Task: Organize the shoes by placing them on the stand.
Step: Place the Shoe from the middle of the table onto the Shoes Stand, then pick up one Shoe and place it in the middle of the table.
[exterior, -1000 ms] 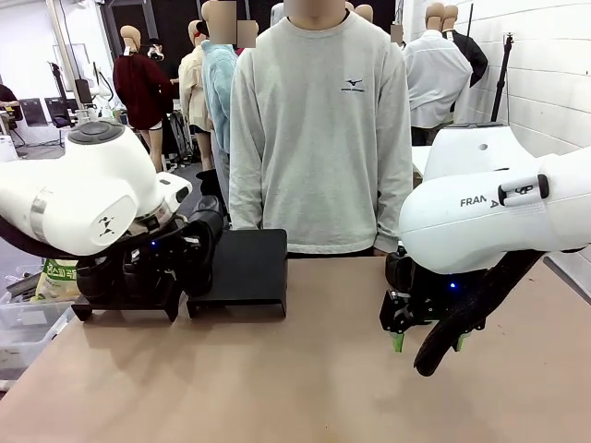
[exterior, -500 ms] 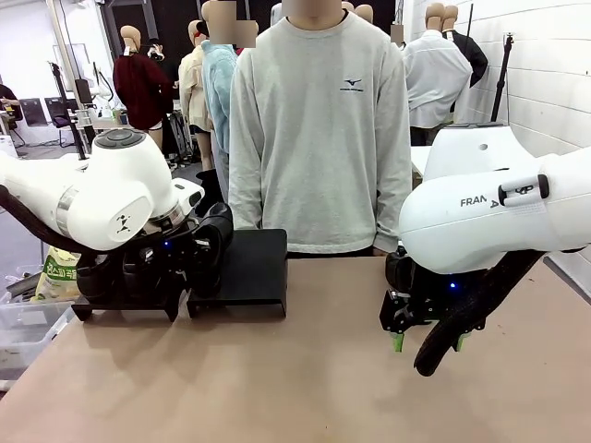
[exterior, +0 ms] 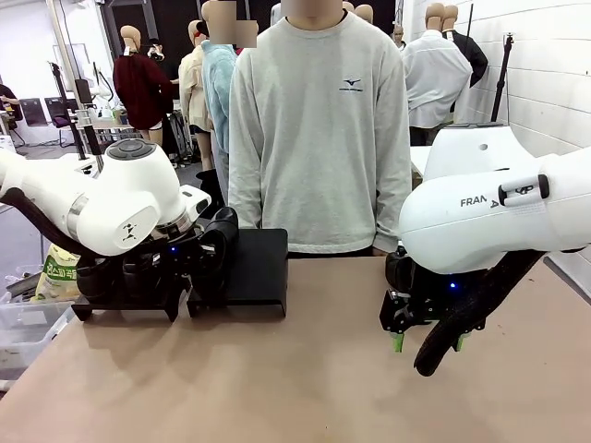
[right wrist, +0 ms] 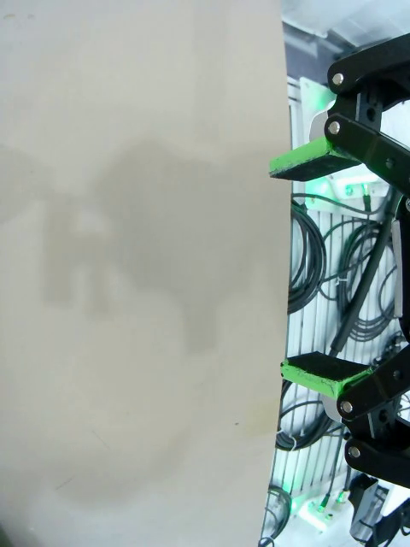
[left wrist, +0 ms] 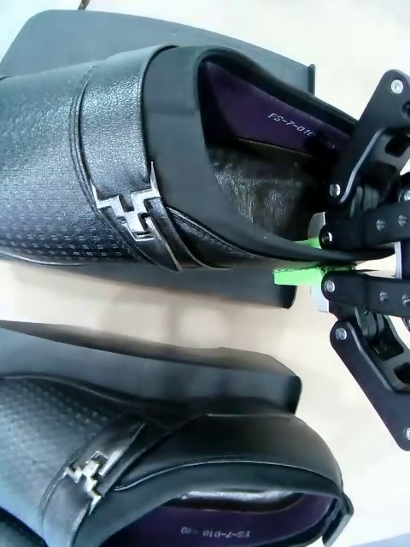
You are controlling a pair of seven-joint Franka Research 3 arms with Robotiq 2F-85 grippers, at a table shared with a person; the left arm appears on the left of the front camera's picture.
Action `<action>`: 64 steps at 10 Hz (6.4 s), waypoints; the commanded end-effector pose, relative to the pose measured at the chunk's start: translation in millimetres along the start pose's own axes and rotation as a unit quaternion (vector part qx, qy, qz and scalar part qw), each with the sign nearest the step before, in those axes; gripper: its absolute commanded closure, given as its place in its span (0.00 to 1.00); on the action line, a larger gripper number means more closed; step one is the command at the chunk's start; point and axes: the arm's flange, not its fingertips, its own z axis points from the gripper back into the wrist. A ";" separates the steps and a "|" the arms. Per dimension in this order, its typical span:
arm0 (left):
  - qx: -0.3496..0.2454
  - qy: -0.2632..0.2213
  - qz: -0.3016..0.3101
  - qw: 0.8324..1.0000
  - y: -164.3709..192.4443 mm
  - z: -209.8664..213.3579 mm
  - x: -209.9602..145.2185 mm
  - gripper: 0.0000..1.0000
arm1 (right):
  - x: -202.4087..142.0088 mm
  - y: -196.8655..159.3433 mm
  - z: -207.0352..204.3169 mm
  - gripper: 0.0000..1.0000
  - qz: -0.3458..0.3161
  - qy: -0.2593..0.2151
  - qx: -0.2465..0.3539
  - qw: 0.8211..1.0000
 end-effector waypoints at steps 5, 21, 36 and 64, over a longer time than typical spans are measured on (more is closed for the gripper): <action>0.006 -0.023 0.007 1.000 -9.4 -10.0 10.9 1.00 | 0.5 -0.3 0.8 0.00 0.002 0.004 0.005 1.000; 0.008 -0.012 0.000 1.000 -11.1 -17.6 17.8 0.45 | 0.5 -0.3 0.8 0.00 0.002 0.004 0.005 1.000; 0.000 -0.018 0.010 1.000 -5.5 9.2 22.1 0.00 | 0.5 -0.3 0.8 0.00 0.002 0.004 0.005 1.000; -0.117 0.156 -0.053 0.979 -110.1 96.8 -171.0 0.00 | 213.3 0.4 16.9 0.00 0.042 -0.068 -0.015 0.997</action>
